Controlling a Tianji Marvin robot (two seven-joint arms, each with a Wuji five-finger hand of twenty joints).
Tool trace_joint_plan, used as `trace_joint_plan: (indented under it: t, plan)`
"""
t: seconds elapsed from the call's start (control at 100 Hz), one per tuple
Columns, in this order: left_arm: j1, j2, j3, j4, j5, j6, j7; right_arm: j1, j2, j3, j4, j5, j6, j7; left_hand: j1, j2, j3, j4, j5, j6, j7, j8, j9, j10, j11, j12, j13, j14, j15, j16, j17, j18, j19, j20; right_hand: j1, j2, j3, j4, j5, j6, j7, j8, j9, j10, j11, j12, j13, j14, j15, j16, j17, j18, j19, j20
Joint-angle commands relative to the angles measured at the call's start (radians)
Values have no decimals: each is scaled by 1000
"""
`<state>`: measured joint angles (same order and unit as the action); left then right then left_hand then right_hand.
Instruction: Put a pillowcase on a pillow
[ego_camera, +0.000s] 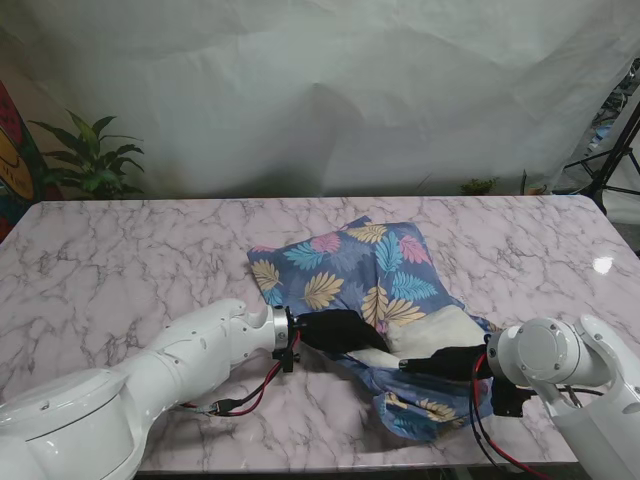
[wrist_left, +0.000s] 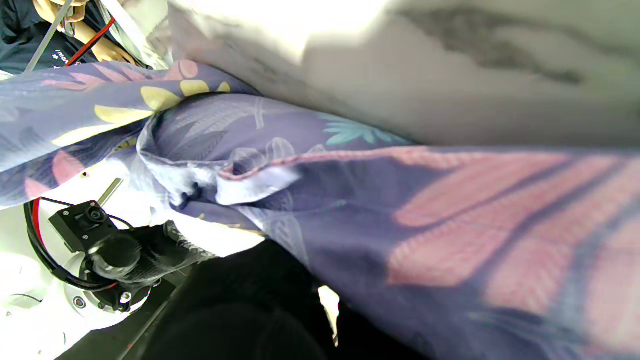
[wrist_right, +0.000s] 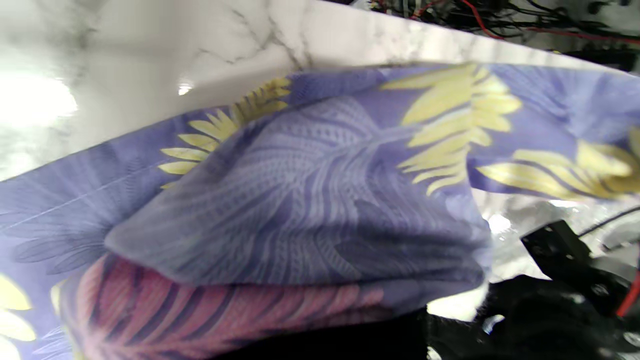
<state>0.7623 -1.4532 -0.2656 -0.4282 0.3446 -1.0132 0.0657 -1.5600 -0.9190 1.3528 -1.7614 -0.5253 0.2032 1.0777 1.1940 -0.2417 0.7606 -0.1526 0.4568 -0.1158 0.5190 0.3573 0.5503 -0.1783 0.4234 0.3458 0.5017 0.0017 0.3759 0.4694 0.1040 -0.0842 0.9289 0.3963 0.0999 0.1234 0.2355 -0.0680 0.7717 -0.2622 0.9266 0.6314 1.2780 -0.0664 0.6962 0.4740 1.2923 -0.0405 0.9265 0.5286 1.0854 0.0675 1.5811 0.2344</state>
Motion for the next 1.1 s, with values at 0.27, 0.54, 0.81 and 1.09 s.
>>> trace_joint_plan:
  t: [0.27,0.54,0.81,1.09]
  plan:
    - [29,24,22,52,19,1,-41,6,21,19,-16,-202,-120,79,97,-64,54,-7,89,36,99,32,67,74,47,27,98,23,64,33,6,110,-10,-18,-96,171,-116,35,-96,-95,-156,-158,-181,-51,-201,-80,-238,-40,-553,-119,-649,83,-514,-20]
    - [27,22,53,53,4,1,-16,16,20,27,11,-265,-198,95,97,-64,52,-8,88,34,98,32,66,72,47,28,99,23,66,35,7,109,-11,-17,-109,220,-169,37,46,-97,-62,-131,-45,-73,-56,-17,-152,-41,-447,-96,-604,44,-492,40]
    - [28,19,48,54,15,1,-14,43,19,21,15,-425,-279,189,97,-61,48,-8,90,36,98,32,68,73,47,28,98,24,66,36,6,110,-13,-15,-99,173,-177,35,247,-118,47,-38,172,-122,213,154,32,-7,120,64,10,108,2,-23]
    - [29,20,58,54,-10,0,-33,-13,-5,109,-98,-603,-329,275,97,-59,49,-6,95,37,100,33,73,75,49,29,101,25,66,36,5,112,-16,-14,-139,196,-170,37,91,-145,-35,-43,18,-120,40,111,26,-2,-127,-41,-37,90,-72,-80]
